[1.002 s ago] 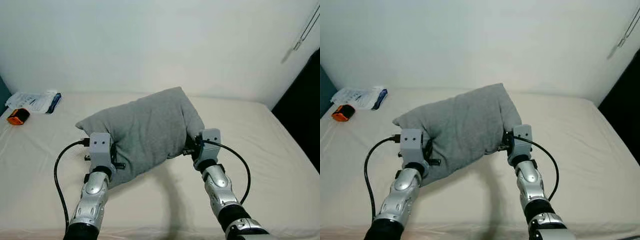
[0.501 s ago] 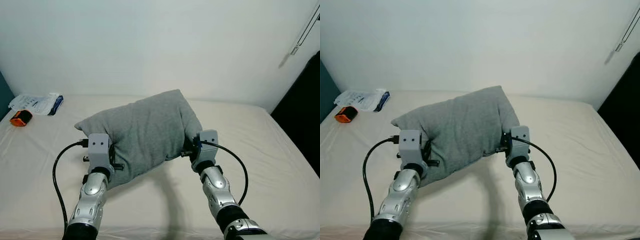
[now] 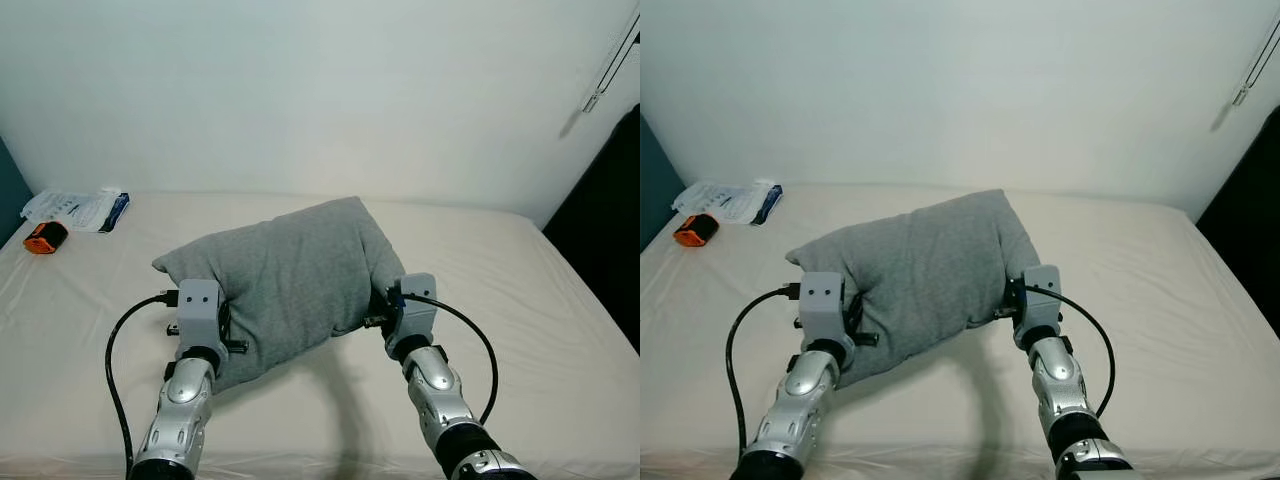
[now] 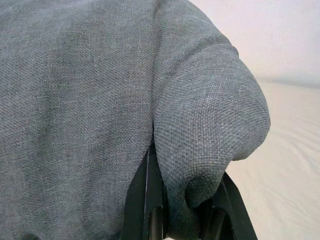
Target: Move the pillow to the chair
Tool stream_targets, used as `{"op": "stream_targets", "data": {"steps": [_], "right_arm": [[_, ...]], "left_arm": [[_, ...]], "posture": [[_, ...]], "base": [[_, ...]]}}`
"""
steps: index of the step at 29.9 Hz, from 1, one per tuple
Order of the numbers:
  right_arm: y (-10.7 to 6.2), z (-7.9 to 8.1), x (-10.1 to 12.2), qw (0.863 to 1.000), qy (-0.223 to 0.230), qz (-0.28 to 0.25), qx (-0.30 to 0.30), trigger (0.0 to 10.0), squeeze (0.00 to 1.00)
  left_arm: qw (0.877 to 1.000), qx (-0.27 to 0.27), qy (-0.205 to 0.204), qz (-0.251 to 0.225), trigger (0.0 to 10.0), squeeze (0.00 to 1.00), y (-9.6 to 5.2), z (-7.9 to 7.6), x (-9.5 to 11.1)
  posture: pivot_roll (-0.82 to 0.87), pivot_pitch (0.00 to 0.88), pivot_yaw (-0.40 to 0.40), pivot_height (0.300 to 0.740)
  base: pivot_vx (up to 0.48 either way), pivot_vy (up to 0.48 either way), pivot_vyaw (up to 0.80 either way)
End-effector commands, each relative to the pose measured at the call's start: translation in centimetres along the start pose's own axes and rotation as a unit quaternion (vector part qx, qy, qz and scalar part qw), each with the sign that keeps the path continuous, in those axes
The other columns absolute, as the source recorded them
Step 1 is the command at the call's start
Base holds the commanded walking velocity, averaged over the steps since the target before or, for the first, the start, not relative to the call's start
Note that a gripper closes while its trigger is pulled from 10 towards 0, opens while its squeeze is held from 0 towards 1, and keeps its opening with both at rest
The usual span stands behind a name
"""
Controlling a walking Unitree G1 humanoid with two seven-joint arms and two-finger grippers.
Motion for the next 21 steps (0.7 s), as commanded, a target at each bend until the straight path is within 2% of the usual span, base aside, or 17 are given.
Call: {"op": "stream_targets", "data": {"steps": [1, 13, 15, 21], "right_arm": [[-0.1, 1.1, -0.4, 1.0, -0.002, 0.007, 0.023, 10.0, 0.0], [-0.3, 1.0, -0.6, 1.0, -0.01, 0.012, 0.022, 10.0, 0.0], [-0.4, 0.5, -0.5, 1.0, -0.011, 0.008, 0.018, 10.0, 0.0], [-0.5, 0.8, -0.7, 1.0, -0.008, 0.012, 0.02, 10.0, 0.0]], "left_arm": [[0.999, -0.031, 0.015, -0.01, 10.0, 0.0, 0.1, -1.3, 0.3], [0.999, -0.042, 0.008, -0.006, 10.0, 0.0, -0.1, -2.0, 0.0], [0.999, -0.052, 0.008, -0.004, 10.0, 0.0, -0.1, -2.8, -0.3], [0.999, -0.052, 0.01, -0.006, 10.0, 0.0, -0.1, -2.7, -0.1]], "posture": [[0.06, 0.0, -0.082, 0.74], [0.07, 0.0, -0.067, 0.74], [0.08, 0.0, -0.08, 0.74], [0.06, 0.0, -0.079, 0.74]], "base": [[0.0, 0.0, 0.0], [0.0, 0.0, 0.0], [0.0, 0.0, 0.0], [0.0, 0.0, 0.0]]}}
Point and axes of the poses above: a point about 5 cm out from each wrist's last joint towards the gripper, its own y axis pointing out of the wrist towards the gripper, its own x axis along the axis of the wrist's last joint, z = x × y, the point moved 1 cm from there along y, pointing out of the wrist towards the gripper, and after that the axes turned 10 degrees about -y, right-handed, at the moved point
